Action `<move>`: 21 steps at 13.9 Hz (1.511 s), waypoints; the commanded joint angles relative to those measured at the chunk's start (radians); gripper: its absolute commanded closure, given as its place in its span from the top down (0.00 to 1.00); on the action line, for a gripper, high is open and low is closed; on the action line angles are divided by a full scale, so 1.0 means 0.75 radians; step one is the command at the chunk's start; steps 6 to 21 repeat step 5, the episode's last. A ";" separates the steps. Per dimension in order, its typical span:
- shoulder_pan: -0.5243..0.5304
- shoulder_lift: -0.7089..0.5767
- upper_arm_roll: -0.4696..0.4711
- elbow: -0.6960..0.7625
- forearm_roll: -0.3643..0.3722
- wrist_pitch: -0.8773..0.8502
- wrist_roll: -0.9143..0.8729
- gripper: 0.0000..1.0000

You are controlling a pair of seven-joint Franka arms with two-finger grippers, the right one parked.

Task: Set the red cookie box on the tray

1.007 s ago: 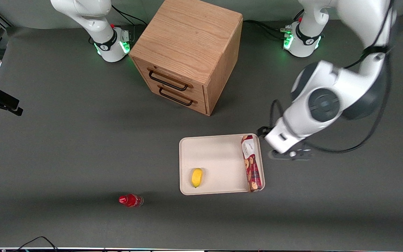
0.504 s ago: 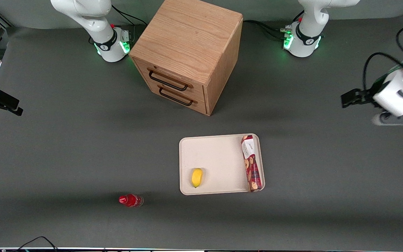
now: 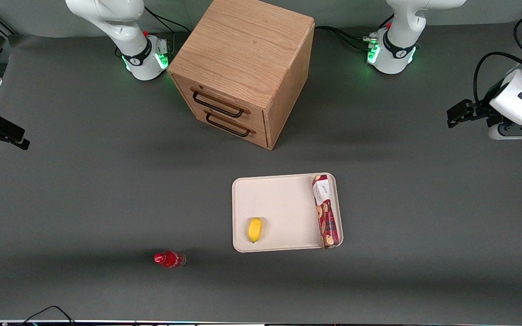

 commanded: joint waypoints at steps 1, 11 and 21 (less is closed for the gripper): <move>-0.011 0.037 0.007 0.053 0.030 0.027 0.011 1.00; -0.003 0.140 0.033 0.194 0.045 -0.020 0.007 1.00; -0.003 0.140 0.033 0.194 0.045 -0.020 0.007 1.00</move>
